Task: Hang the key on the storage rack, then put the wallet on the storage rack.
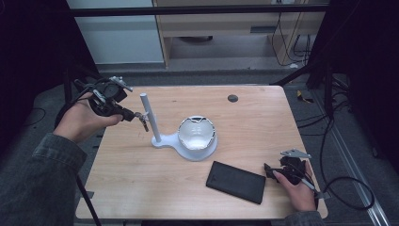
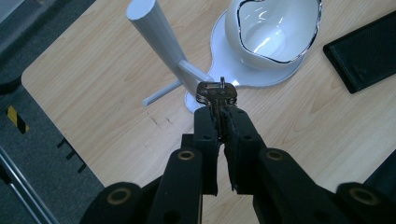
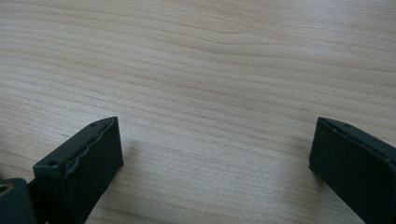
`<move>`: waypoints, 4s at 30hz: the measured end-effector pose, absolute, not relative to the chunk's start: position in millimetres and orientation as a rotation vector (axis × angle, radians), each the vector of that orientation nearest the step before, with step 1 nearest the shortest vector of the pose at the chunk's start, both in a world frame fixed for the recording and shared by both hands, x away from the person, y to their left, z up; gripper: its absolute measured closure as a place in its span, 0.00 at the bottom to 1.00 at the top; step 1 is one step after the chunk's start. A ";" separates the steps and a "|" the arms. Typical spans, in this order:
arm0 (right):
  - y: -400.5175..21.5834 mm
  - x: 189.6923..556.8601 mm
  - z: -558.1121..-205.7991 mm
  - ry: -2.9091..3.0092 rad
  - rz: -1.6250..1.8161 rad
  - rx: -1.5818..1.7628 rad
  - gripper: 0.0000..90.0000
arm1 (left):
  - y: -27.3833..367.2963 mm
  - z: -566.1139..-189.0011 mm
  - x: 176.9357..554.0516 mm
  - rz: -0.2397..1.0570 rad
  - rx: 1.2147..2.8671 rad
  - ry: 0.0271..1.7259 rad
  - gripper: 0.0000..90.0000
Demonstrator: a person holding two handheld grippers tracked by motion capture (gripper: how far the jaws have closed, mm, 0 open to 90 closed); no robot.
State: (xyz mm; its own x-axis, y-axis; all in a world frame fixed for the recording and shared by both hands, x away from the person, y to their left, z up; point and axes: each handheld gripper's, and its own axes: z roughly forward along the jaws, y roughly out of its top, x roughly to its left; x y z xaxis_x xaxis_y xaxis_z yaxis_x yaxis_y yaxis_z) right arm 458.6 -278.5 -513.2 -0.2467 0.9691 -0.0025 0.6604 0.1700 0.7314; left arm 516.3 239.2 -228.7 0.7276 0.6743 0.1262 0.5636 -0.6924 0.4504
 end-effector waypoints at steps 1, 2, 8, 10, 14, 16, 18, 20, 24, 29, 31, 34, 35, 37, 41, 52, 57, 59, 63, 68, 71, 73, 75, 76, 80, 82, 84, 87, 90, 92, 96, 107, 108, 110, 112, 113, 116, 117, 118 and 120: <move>-278.5 458.5 -513.2 1.976 0.857 1.536 0.03 | 239.3 -228.7 517.1 0.398 2.557 0.952 0.93; -278.7 458.6 -513.2 1.977 0.856 1.532 0.03 | 239.0 -229.3 517.7 0.398 2.556 0.952 0.93; -278.4 458.5 -513.2 1.976 0.858 1.536 0.03 | 237.7 -230.8 520.3 0.401 2.557 0.955 0.93; -278.5 458.5 -513.2 1.976 0.857 1.536 0.03 | 238.2 -231.2 521.1 0.399 2.557 0.957 0.93; -278.7 458.5 -513.2 1.979 0.855 1.532 0.03 | 240.1 -233.3 524.2 0.399 2.543 0.971 0.93; -278.7 458.6 -513.2 1.980 0.855 1.529 0.03 | 239.8 -234.6 525.3 0.397 2.544 0.974 0.93; -278.6 458.5 -513.2 1.980 0.855 1.529 0.03 | 239.5 -235.2 525.8 0.397 2.544 0.976 0.93; -278.8 458.6 -513.2 1.981 0.854 1.527 0.03 | 239.3 -236.3 527.2 0.396 2.540 0.978 0.93; -278.7 458.5 -513.2 1.981 0.855 1.529 0.03 | 238.7 -238.8 530.3 0.396 2.535 0.981 0.92; -278.5 458.5 -513.2 1.980 0.856 1.531 0.03 | 241.5 -239.5 532.7 0.389 2.514 0.993 0.93; -278.6 458.5 -513.2 1.981 0.855 1.529 0.03 | 242.8 -240.3 533.3 0.397 2.505 1.004 0.92; -278.6 458.5 -513.2 1.981 0.855 1.528 0.03 | 244.9 -241.0 535.4 0.399 2.506 1.012 0.92; -278.5 458.4 -513.2 1.981 0.855 1.530 0.03 | 245.0 -241.7 536.5 0.403 2.511 1.017 0.92; -278.4 458.4 -513.2 1.981 0.855 1.530 0.03 | 244.2 -244.4 538.7 0.403 2.507 1.027 0.92; -278.3 458.3 -513.2 1.981 0.857 1.531 0.03 | 242.9 -247.9 542.3 0.404 2.504 1.034 0.92; -278.2 458.3 -513.2 1.982 0.858 1.531 0.03 | 247.6 -253.0 542.6 0.408 2.483 1.048 0.92; -278.3 458.2 -513.0 1.984 0.856 1.531 0.03 | 253.4 -251.4 532.6 0.475 2.442 1.020 0.74; -278.3 458.3 -513.0 1.984 0.856 1.531 0.03 | 256.1 -251.8 525.7 0.492 2.423 1.009 0.72; -278.0 458.1 -512.8 1.983 0.855 1.538 0.03 | 260.8 -256.7 509.7 0.513 2.378 0.998 0.64; -277.8 458.1 -512.7 1.982 0.856 1.537 0.03 | 264.2 -267.6 492.7 0.515 2.372 0.997 0.55; -277.8 458.1 -512.8 1.981 0.858 1.538 0.03 | 264.6 -274.5 484.8 0.522 2.366 0.998 0.47; -277.7 458.2 -512.7 1.981 0.858 1.538 0.03 | 264.3 -280.0 480.0 0.543 2.357 0.987 0.41; -277.7 458.2 -512.7 1.981 0.858 1.538 0.03 | 262.7 -287.4 473.7 0.521 2.354 0.998 0.35; -277.7 458.2 -512.7 1.981 0.858 1.538 0.03 | 262.7 -287.4 473.7 0.521 2.354 0.998 0.32; -277.3 457.5 -512.5 1.985 0.861 1.517 0.06 | 256.8 -313.3 458.1 0.495 2.324 0.972 0.24; -277.0 457.0 -512.0 1.986 0.865 1.518 0.08 | 254.4 -322.3 454.3 0.481 2.311 0.969 0.21; -276.8 454.8 -507.1 1.959 0.872 1.500 0.09 | 248.2 -343.4 447.3 0.444 2.306 0.935 0.15; -277.7 452.2 -503.8 1.931 0.872 1.496 0.10 | 242.8 -356.6 444.1 0.424 2.309 0.911 0.13; -277.9 447.4 -500.3 1.917 0.871 1.495 0.11 | 233.9 -373.1 441.9 0.401 2.287 0.876 0.12; -276.7 443.3 -497.4 1.910 0.876 1.487 0.11 | 225.8 -385.6 441.9 0.363 2.252 0.869 0.12; -273.1 436.0 -493.5 1.899 0.892 1.463 0.13 | 205.5 -409.8 444.0 0.350 2.256 0.857 0.13; -270.4 433.4 -488.7 1.886 0.920 1.435 0.15 | 148.9 -443.2 449.9 0.310 2.268 0.774 0.15; -269.8 433.0 -488.2 1.888 0.922 1.431 0.15 | 143.5 -445.7 449.3 0.305 2.258 0.759 0.17; -268.0 431.9 -487.0 1.900 0.943 1.416 0.13 | 133.8 -450.9 447.2 0.286 2.243 0.735 0.17; -264.9 430.6 -485.5 1.915 0.965 1.389 0.13 | 122.4 -458.8 443.3 0.268 2.244 0.688 0.16; -263.2 430.2 -484.8 1.918 0.970 1.378 0.14 | 117.4 -462.1 441.4 0.260 2.259 0.666 0.16; -258.2 428.5 -481.4 1.927 0.994 1.343 0.17 | 107.5 -469.5 434.6 0.227 2.281 0.628 0.15; -256.0 427.6 -479.9 1.930 1.000 1.334 0.18 | 104.3 -472.4 431.7 0.221 2.290 0.616 0.15; -254.3 427.0 -478.8 1.935 1.011 1.319 0.21 | 102.1 -474.8 429.4 0.219 2.291 0.612 0.15; -252.6 426.6 -478.0 1.938 1.016 1.298 0.24 | 98.8 -478.8 426.3 0.210 2.293 0.607 0.16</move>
